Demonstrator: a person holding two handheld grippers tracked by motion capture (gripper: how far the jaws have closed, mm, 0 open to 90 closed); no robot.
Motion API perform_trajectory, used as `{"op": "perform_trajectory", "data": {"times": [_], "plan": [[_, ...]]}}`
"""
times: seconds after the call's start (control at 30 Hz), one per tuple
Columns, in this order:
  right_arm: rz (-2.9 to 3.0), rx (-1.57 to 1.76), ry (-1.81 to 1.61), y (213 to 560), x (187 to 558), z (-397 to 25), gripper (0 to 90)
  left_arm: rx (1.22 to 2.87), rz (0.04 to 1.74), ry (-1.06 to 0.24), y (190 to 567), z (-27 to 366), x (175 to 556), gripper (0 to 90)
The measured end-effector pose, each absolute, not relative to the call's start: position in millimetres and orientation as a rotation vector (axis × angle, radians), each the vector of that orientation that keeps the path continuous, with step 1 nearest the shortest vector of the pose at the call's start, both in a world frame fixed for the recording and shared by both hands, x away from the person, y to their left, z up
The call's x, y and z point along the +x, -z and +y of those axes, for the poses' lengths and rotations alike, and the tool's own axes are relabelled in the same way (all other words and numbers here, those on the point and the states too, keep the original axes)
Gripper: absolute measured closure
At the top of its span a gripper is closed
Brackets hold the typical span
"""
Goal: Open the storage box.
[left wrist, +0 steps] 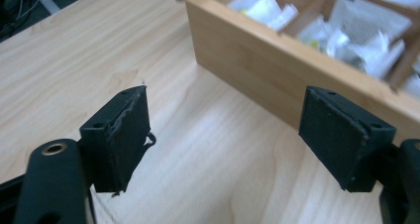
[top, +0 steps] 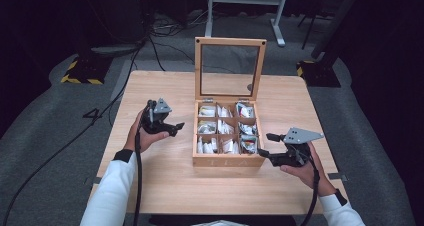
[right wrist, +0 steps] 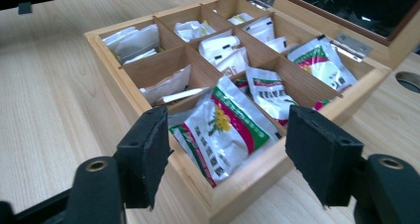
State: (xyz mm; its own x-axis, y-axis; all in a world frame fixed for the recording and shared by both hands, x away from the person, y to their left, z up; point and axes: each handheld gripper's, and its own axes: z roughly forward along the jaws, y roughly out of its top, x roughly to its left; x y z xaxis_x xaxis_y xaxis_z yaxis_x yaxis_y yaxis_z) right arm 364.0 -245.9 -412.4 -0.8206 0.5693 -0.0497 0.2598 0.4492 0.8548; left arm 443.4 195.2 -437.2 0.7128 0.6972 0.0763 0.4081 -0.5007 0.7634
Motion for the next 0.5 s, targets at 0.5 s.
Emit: {"op": "perform_trajectory", "data": {"times": [0.5], "plan": [[2.434,0.629,-1.234,419.7,367.0,-214.1,31.5,2.3,0.785,-0.486,469.4,205.2,385.5,18.8]]}}
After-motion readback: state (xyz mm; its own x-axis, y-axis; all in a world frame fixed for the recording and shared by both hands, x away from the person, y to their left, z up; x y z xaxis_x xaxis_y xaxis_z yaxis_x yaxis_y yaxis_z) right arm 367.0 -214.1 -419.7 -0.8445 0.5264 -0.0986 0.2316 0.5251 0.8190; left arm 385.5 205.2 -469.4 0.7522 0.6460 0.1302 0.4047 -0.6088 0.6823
